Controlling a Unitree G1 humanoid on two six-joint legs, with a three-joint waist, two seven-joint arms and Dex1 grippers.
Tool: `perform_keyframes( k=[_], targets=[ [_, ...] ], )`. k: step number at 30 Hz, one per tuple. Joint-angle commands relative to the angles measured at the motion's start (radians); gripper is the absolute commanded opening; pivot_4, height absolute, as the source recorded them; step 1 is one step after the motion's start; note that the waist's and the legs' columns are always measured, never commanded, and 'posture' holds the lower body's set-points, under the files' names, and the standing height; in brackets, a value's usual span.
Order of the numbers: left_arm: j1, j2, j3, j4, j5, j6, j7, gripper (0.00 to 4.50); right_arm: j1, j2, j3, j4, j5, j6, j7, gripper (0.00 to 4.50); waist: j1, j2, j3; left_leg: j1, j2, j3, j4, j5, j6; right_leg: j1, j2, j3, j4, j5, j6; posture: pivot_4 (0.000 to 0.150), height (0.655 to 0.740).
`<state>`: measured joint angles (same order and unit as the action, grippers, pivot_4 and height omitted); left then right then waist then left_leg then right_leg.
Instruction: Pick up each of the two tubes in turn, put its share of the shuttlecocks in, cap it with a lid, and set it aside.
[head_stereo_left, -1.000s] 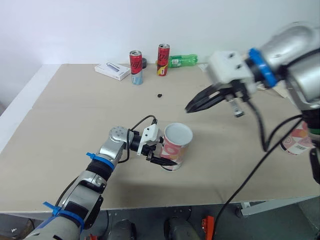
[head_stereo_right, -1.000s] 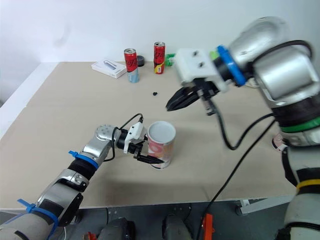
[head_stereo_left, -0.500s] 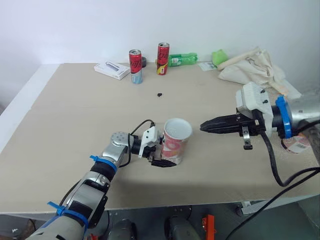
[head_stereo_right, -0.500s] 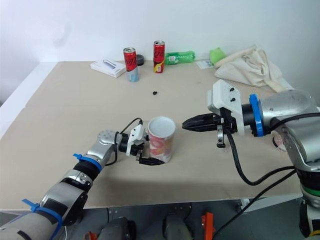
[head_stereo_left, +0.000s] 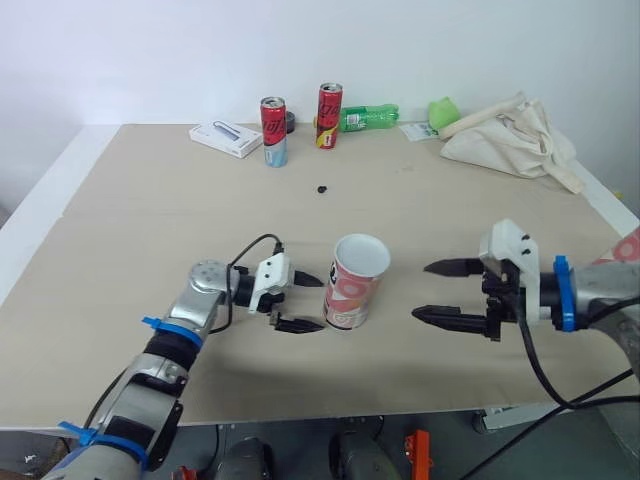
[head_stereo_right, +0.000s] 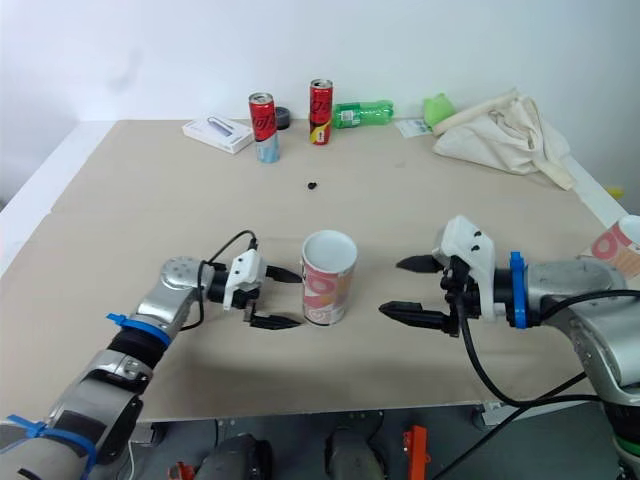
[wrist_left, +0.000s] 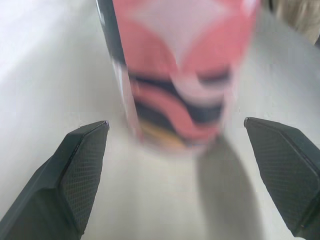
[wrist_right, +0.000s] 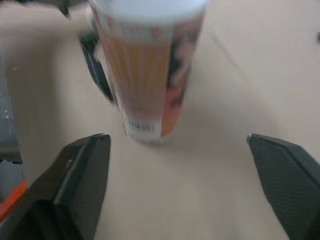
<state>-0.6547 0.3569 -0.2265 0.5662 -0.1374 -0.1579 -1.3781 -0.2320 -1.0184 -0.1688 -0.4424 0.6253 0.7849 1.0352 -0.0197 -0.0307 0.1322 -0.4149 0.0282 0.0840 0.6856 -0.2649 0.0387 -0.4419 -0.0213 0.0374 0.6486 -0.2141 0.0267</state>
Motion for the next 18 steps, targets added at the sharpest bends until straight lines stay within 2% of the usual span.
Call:
perform_keyframes(
  k=[1, 4, 7, 13, 18],
  targets=[
    [0.046, 0.079, 0.053, -0.121, -0.030, 0.007, 0.007, 4.50, -0.002, 0.063, 0.050, -0.028, -0.022, -0.024, -0.063, 4.46, -0.002, -0.001, 0.000, 0.000, 0.000, 0.000, 0.000, 0.000, 0.000, 0.000, 0.000, 0.000, 0.000, 0.000, 0.000, 0.150, 0.7324],
    [0.115, 0.159, 0.145, -0.309, -0.172, 0.155, -0.008, 4.50, -0.011, 0.149, 0.155, 0.005, -0.090, -0.064, -0.113, 4.46, -0.003, -0.002, 0.002, 0.001, 0.003, 0.000, 0.001, 0.000, 0.000, 0.000, 0.002, 0.000, 0.001, 0.000, 0.000, 0.150, 0.7324],
    [0.177, 0.221, 0.198, -0.466, -0.259, 0.269, 0.003, 4.50, -0.039, 0.200, 0.210, 0.046, -0.131, -0.091, -0.130, 4.46, -0.001, 0.000, 0.003, 0.001, 0.003, 0.000, 0.001, 0.001, -0.001, 0.000, 0.002, -0.001, 0.002, 0.000, 0.000, 0.150, 0.7324],
    [0.292, 0.331, 0.268, -0.706, -0.368, 0.406, 0.022, 4.50, -0.108, 0.301, 0.275, 0.136, -0.172, -0.137, -0.131, 4.46, 0.000, -0.001, 0.003, 0.001, 0.001, 0.001, 0.001, 0.001, -0.002, 0.001, -0.001, -0.001, 0.001, 0.000, 0.001, 0.150, 0.7324],
    [0.368, 0.402, 0.287, -0.788, -0.426, 0.495, 0.022, 4.50, -0.143, 0.348, 0.275, 0.170, -0.160, -0.146, -0.112, 4.46, 0.000, -0.001, 0.003, 0.001, 0.000, 0.001, 0.001, 0.001, -0.002, 0.001, -0.001, -0.001, 0.001, 0.000, 0.001, 0.150, 0.7324]
  ],
)
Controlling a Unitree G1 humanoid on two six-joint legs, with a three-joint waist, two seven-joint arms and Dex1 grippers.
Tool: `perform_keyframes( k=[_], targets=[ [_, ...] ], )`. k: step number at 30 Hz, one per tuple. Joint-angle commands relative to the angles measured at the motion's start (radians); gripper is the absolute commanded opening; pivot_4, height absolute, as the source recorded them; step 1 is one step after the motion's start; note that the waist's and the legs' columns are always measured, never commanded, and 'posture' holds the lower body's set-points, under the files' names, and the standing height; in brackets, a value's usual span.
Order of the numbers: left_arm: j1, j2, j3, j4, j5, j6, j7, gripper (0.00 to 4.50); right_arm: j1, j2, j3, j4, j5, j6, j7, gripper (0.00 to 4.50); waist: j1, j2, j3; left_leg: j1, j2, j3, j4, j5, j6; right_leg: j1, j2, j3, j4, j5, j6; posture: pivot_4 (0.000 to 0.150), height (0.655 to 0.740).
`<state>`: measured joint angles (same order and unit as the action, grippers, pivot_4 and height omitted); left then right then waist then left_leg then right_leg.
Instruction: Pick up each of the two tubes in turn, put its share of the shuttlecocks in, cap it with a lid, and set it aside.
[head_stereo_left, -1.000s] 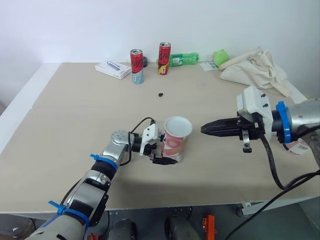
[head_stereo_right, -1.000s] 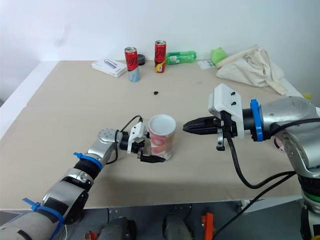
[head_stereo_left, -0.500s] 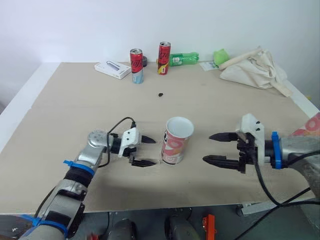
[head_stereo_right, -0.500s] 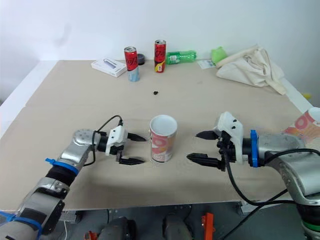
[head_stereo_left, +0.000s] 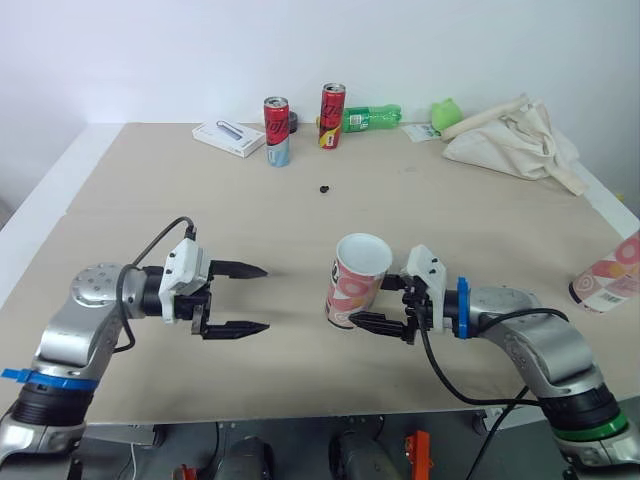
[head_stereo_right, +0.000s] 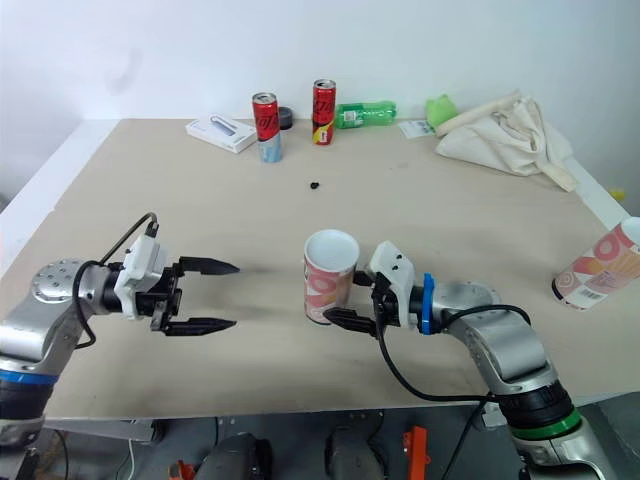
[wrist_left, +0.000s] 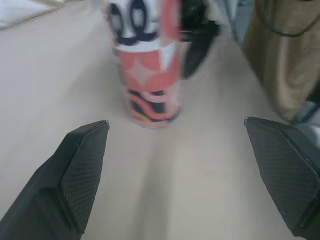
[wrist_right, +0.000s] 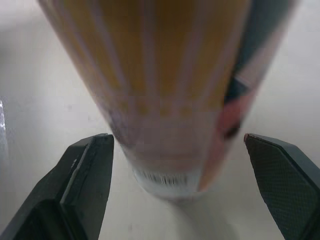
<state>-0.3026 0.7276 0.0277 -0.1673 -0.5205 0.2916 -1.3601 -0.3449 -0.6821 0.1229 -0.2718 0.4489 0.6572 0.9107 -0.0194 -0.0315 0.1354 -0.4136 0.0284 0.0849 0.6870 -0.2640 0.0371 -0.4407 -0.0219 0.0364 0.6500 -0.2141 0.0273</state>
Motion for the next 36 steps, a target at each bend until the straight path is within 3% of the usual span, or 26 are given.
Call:
perform_keyframes(
  k=[1, 11, 15, 17, 22, 28, 31, 36],
  targets=[
    [0.027, 0.044, 0.042, -0.066, -0.067, 0.079, 0.008, 4.50, -0.036, 0.022, -0.018, 0.004, 0.025, -0.013, 0.017, 4.46, 0.000, 0.000, 0.000, 0.000, 0.000, 0.000, 0.000, 0.000, 0.000, 0.000, 0.000, 0.000, 0.000, 0.000, 0.000, 0.150, 0.7324],
    [0.053, 0.027, 0.054, -0.056, -0.069, 0.070, 0.077, 4.50, -0.080, 0.091, -0.020, 0.099, 0.018, -0.041, 0.038, 4.46, 0.000, 0.000, 0.000, 0.002, 0.001, 0.001, 0.000, 0.000, 0.000, 0.001, 0.000, 0.000, 0.000, 0.000, 0.000, 0.150, 0.7324],
    [0.056, 0.017, 0.046, -0.046, -0.067, 0.059, 0.089, 4.50, -0.069, 0.105, -0.035, 0.112, 0.018, -0.049, 0.024, 2.93, 0.000, 0.000, 0.000, 0.002, 0.001, 0.001, 0.000, 0.000, -0.001, 0.001, 0.000, 0.000, 0.000, 0.000, -0.001, 0.150, 0.7324],
    [0.053, 0.010, 0.038, -0.038, -0.063, 0.054, 0.093, 4.50, -0.066, 0.100, -0.051, 0.103, 0.027, -0.035, 0.014, 2.58, 0.000, 0.000, 0.000, 0.002, 0.001, 0.001, 0.000, 0.000, -0.001, 0.001, 0.000, 0.000, 0.000, 0.000, -0.001, 0.150, 0.7324],
    [0.021, -0.025, 0.024, 0.002, -0.046, 0.030, 0.108, 4.50, -0.039, 0.046, -0.160, 0.059, 0.073, -0.009, 0.006, 2.58, 0.001, 0.000, 0.001, 0.002, 0.000, 0.001, 0.000, 0.000, -0.001, 0.001, 0.000, 0.000, 0.000, 0.001, -0.001, 0.150, 0.7324],
    [-0.007, -0.065, 0.012, 0.009, -0.048, 0.035, 0.135, 4.50, -0.007, 0.005, -0.393, 0.074, 0.063, -0.046, -0.142, 2.58, 0.001, 0.000, 0.001, 0.002, -0.001, 0.003, 0.000, 0.000, -0.001, 0.001, -0.001, 0.002, 0.000, 0.001, 0.001, 0.150, 0.7324],
    [-0.012, -0.077, 0.000, 0.016, -0.042, 0.032, 0.136, 4.50, -0.017, 0.022, -0.518, 0.147, 0.022, -0.061, -0.303, 2.58, 0.000, 0.000, 0.001, 0.003, -0.001, 0.003, -0.001, 0.000, -0.001, 0.001, 0.000, 0.003, 0.000, 0.001, 0.001, 0.150, 0.7324],
    [-0.044, -0.106, -0.020, 0.041, -0.024, 0.014, 0.150, 4.50, -0.064, 0.072, -0.522, 0.349, -0.078, -0.071, -0.504, 2.58, -0.004, 0.000, 0.001, 0.005, -0.001, 0.005, -0.001, 0.000, -0.001, 0.002, 0.001, 0.007, 0.000, 0.002, 0.001, 0.150, 0.7324]
  ],
)
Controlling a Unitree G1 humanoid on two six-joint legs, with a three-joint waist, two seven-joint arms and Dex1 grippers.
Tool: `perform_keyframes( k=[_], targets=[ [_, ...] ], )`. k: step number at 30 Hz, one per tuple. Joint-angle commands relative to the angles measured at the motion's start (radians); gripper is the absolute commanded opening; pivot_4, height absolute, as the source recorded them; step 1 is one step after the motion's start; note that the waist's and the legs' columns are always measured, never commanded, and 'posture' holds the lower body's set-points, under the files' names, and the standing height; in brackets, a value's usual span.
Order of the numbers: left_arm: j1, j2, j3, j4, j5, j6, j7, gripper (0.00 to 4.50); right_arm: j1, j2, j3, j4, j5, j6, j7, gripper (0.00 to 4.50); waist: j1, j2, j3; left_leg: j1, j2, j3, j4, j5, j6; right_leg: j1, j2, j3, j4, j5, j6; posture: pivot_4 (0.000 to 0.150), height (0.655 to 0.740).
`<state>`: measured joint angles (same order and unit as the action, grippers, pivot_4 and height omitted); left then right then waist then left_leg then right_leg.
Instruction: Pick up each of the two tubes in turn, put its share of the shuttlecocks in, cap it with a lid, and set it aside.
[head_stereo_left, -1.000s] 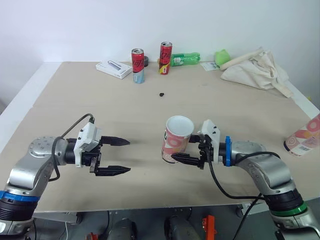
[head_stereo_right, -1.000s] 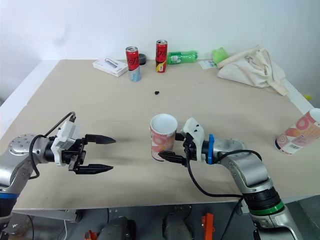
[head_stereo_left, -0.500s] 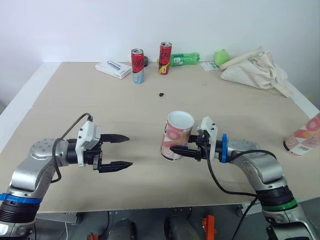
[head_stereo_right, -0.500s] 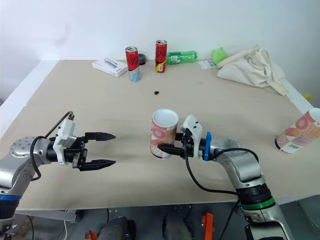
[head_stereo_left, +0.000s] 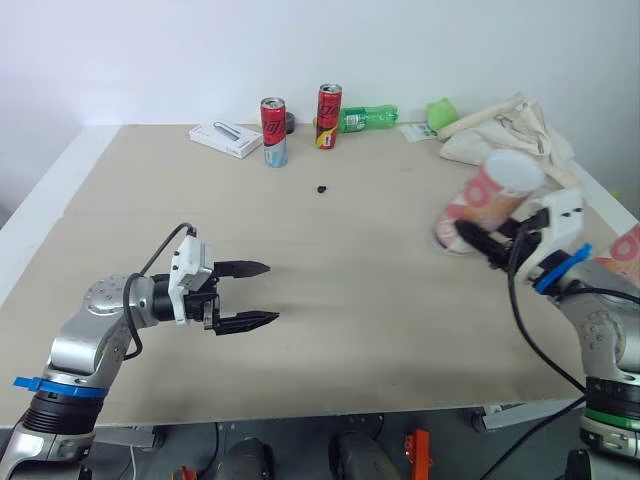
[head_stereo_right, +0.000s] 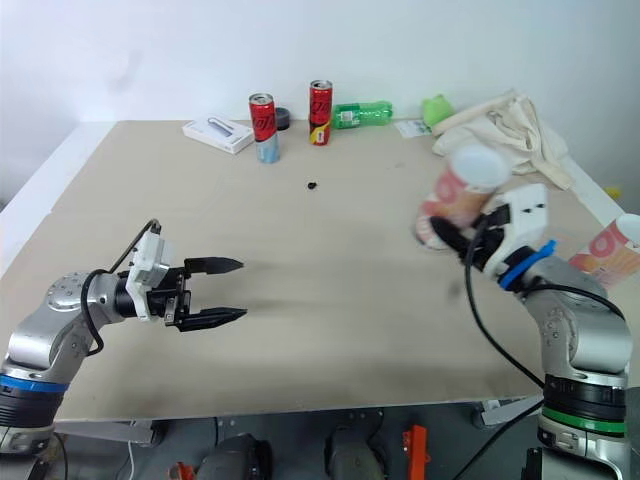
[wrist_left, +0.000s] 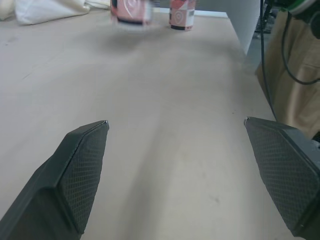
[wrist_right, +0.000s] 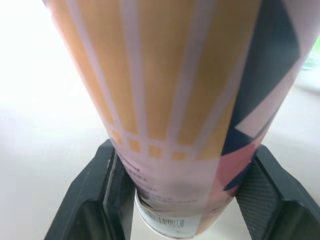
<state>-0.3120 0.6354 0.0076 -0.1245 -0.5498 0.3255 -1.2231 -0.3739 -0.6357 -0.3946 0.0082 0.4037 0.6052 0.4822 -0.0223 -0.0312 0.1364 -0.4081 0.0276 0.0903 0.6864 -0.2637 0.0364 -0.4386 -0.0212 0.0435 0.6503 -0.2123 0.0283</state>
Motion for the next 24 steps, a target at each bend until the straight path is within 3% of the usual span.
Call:
perform_keyframes(
  k=[1, 8, 9, 12, 24],
  targets=[
    [-0.042, -0.018, -0.003, 0.003, 0.009, -0.017, 0.019, 4.50, -0.044, 0.036, 0.002, 0.104, -0.043, -0.034, -0.087, 2.58, -0.001, 0.000, 0.000, 0.000, 0.000, 0.000, 0.000, 0.000, 0.000, 0.000, 0.000, 0.000, 0.000, 0.000, 0.000, 0.150, 0.7324],
    [-0.057, -0.068, -0.012, 0.012, 0.034, -0.044, 0.068, 4.50, -0.070, 0.049, 0.031, 0.261, -0.088, -0.091, -0.102, 2.58, -0.002, 0.004, 0.002, 0.001, 0.000, 0.002, 0.000, 0.000, 0.000, 0.001, 0.001, 0.004, 0.000, 0.002, 0.003, 0.150, 0.7324],
    [-0.050, -0.074, -0.017, 0.002, 0.033, -0.043, 0.071, 4.50, -0.066, 0.045, 0.034, 0.263, -0.087, -0.084, -0.093, 3.42, -0.002, 0.003, 0.002, 0.002, 0.000, 0.002, 0.000, 0.000, 0.000, 0.001, 0.000, 0.004, 0.000, 0.002, 0.003, 0.150, 0.7324],
    [-0.039, -0.089, -0.027, -0.017, 0.030, -0.039, 0.079, 4.50, -0.051, 0.038, 0.037, 0.246, -0.077, -0.073, -0.067, 4.47, -0.002, 0.004, 0.002, 0.001, -0.001, 0.002, 0.000, 0.000, 0.000, 0.001, 0.000, 0.004, -0.001, 0.003, 0.004, 0.150, 0.7324],
    [-0.094, -0.111, -0.024, 0.028, 0.057, -0.067, 0.113, 4.50, 0.091, -0.046, -0.010, 0.094, -0.030, 0.028, 0.004, 4.47, 0.001, 0.005, 0.002, 0.001, -0.001, 0.001, 0.000, 0.000, 0.000, 0.001, 0.000, 0.003, -0.001, 0.002, 0.004, 0.150, 0.7324]
  ],
)
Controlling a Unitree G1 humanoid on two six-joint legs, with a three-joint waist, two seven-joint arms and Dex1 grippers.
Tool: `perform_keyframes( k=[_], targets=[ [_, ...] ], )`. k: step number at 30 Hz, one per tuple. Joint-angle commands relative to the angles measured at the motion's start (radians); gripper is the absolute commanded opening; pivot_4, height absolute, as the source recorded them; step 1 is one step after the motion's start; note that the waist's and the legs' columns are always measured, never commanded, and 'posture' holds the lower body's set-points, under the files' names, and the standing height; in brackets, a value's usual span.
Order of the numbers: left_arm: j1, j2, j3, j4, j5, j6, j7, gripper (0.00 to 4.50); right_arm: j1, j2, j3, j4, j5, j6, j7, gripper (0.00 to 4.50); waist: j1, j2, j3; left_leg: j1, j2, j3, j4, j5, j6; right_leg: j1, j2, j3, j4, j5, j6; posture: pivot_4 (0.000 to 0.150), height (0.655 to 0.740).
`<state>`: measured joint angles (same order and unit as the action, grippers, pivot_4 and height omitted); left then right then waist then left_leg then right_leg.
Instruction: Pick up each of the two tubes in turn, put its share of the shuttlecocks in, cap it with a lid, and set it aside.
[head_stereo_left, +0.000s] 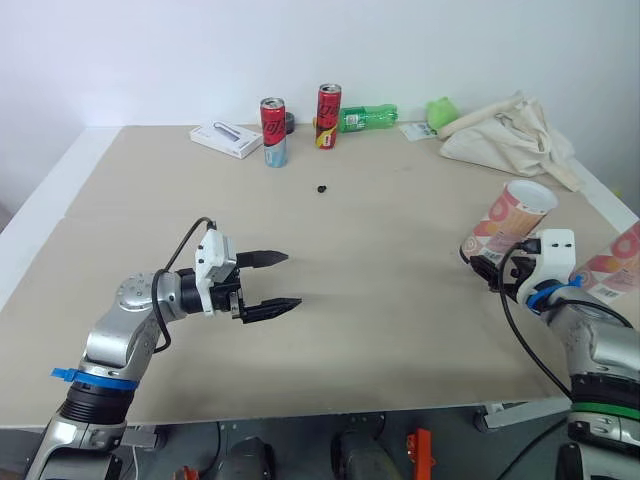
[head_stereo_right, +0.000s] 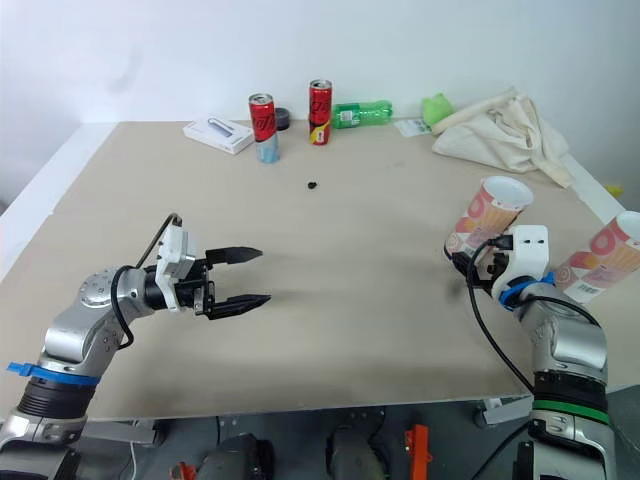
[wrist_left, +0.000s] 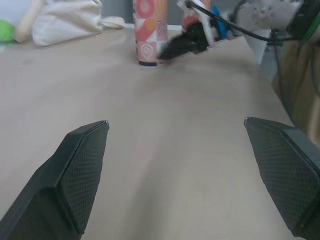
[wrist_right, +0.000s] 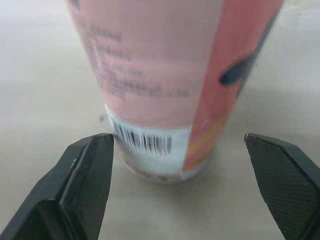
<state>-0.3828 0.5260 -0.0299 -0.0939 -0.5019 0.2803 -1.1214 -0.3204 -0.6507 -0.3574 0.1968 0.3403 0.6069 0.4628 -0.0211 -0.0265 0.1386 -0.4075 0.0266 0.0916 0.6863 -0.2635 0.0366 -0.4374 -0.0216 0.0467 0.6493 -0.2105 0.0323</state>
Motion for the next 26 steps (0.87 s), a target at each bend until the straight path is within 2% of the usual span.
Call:
perform_keyframes(
  k=[1, 7, 11, 14, 18, 26],
  targets=[
    [-0.026, -0.002, 0.014, 0.000, 0.015, -0.026, 0.019, 4.50, 0.071, -0.038, -0.062, -0.130, 0.051, 0.039, 0.041, 4.47, 0.000, 0.000, 0.000, 0.000, 0.000, 0.000, 0.000, 0.000, 0.000, 0.000, 0.000, 0.000, 0.000, 0.000, 0.000, 0.150, 0.7324],
    [-0.018, 0.004, 0.012, 0.008, 0.028, -0.039, 0.024, 4.50, 0.290, -0.078, -0.129, -0.355, 0.182, 0.133, 0.181, 4.47, 0.000, 0.000, 0.000, 0.000, 0.000, 0.000, 0.000, -0.001, 0.001, 0.000, 0.000, 0.000, 0.000, -0.001, 0.001, 0.150, 0.7324],
    [-0.009, 0.009, 0.028, -0.001, 0.026, 0.025, 0.090, 4.50, 0.411, -0.072, -0.173, -0.510, 0.275, 0.092, 0.297, 4.47, -0.002, 0.000, 0.000, 0.001, 0.000, 0.000, 0.000, 0.000, 0.001, 0.001, 0.000, 0.000, 0.000, -0.003, 0.006, 0.150, 0.7324],
    [0.019, 0.020, 0.075, -0.023, -0.020, 0.141, 0.166, 4.50, 0.422, -0.041, -0.153, -0.579, 0.322, 0.080, 0.304, 4.47, -0.006, 0.000, 0.000, 0.003, 0.002, 0.000, 0.000, 0.000, 0.001, 0.001, 0.002, 0.000, 0.000, -0.002, 0.006, 0.150, 0.7324],
    [0.102, 0.038, 0.135, -0.070, -0.042, 0.206, 0.228, 4.50, 0.395, 0.013, -0.065, -0.630, 0.330, 0.067, 0.275, 4.47, -0.007, 0.000, 0.000, 0.003, 0.004, 0.000, 0.000, 0.000, 0.000, 0.001, 0.004, 0.000, 0.000, -0.001, 0.003, 0.150, 0.7324],
    [0.226, 0.050, 0.164, -0.101, -0.027, 0.206, 0.285, 4.50, 0.302, 0.086, 0.097, -0.620, 0.334, 0.063, 0.264, 4.47, 0.001, 0.000, 0.001, 0.002, 0.003, -0.001, 0.000, 0.000, 0.000, 0.000, 0.001, -0.001, 0.000, -0.004, -0.002, 0.150, 0.7324]
  ],
)
